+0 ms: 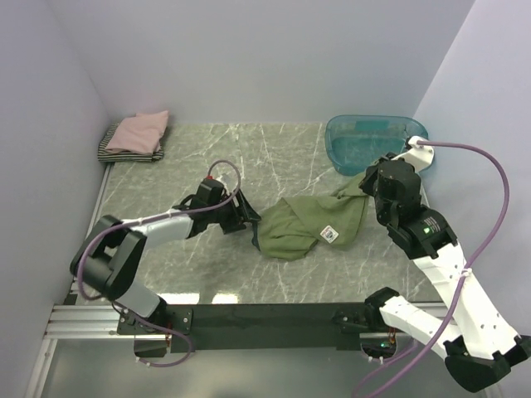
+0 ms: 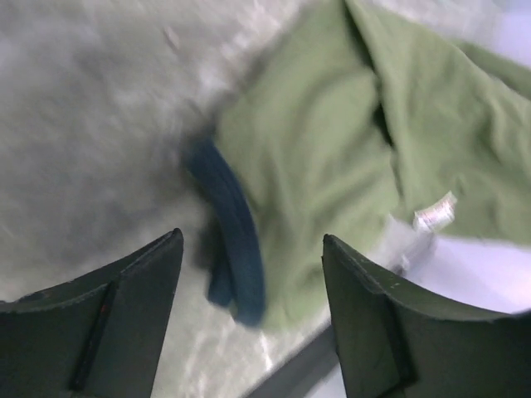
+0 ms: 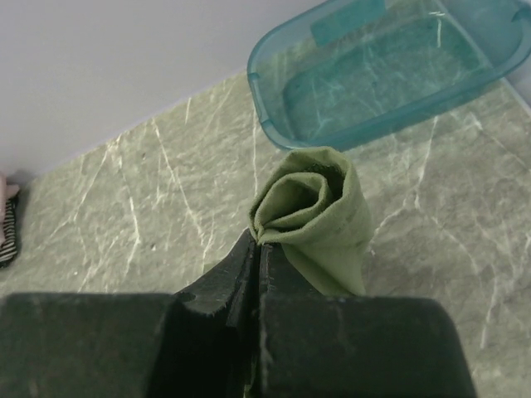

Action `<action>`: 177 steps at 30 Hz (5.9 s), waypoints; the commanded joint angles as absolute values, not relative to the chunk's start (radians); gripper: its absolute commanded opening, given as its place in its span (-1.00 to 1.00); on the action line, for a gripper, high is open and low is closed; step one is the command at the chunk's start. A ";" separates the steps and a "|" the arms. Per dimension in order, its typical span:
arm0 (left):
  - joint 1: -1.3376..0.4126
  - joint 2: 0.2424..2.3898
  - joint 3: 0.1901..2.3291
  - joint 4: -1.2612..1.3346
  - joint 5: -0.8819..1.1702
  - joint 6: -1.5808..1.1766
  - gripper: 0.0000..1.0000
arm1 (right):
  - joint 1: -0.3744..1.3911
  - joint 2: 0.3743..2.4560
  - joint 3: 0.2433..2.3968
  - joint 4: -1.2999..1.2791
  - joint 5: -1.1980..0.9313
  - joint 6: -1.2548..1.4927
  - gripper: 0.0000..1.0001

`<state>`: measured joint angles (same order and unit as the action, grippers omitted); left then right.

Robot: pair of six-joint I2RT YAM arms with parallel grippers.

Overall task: Fold and stack the tank tops
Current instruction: Move the tank top to the center of the board, then flatten the tank top out

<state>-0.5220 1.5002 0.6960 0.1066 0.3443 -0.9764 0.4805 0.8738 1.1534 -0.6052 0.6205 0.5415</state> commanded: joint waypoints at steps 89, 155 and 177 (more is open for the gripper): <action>-0.451 1.591 0.824 0.078 0.084 -0.988 -0.99 | 0.612 1.184 0.529 -0.414 0.353 1.035 -0.05; 0.103 1.758 2.112 -0.204 0.084 -0.673 -0.99 | 0.285 1.894 2.515 -0.618 0.048 0.549 -1.00; 0.028 0.747 0.508 -0.498 0.150 -1.166 -0.99 | 0.342 1.026 0.625 -0.323 -0.065 0.815 -1.00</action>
<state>0.0456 0.8215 0.5819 -0.4023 0.1204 -1.0782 0.3340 1.1034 0.7067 -0.3435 -0.0864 0.7540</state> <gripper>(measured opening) 0.022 0.008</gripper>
